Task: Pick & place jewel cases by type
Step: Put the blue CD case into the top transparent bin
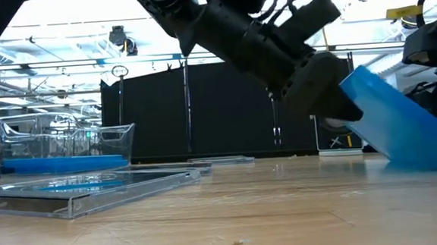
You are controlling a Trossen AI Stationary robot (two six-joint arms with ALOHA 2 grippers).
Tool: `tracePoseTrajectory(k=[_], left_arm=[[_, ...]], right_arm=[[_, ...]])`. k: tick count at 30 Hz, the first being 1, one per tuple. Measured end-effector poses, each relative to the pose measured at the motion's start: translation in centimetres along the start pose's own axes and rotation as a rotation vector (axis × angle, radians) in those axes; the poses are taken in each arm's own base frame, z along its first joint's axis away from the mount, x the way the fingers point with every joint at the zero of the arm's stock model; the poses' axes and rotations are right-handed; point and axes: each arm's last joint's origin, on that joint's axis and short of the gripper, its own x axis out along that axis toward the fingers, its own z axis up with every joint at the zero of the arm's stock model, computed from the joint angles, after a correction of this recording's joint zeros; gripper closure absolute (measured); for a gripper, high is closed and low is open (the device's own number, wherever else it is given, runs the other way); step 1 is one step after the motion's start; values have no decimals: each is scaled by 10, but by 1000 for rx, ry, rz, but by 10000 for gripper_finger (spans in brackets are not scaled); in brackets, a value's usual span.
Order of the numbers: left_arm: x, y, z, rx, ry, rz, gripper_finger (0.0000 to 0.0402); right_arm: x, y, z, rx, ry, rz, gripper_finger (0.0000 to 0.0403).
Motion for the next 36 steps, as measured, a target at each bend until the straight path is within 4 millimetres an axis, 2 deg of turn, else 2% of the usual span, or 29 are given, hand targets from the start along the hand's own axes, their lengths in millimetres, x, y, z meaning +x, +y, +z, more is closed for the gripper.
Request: tracePoseTrajectory(k=[8, 15, 25, 36], left_arm=[[-3, -12, 6, 96, -29, -1, 179], [-7, -19, 9, 256, 8, 121, 179], [-12, -18, 27, 396, -85, 285, 179], [-9, -14, 20, 427, -41, 248, 179]], right_arm=[[5, -4, -8, 12, -21, 17, 234], [10, -7, -17, 27, -43, 44, 234], [11, -8, -17, 27, -43, 44, 234], [11, -8, -17, 27, -45, 45, 234]])
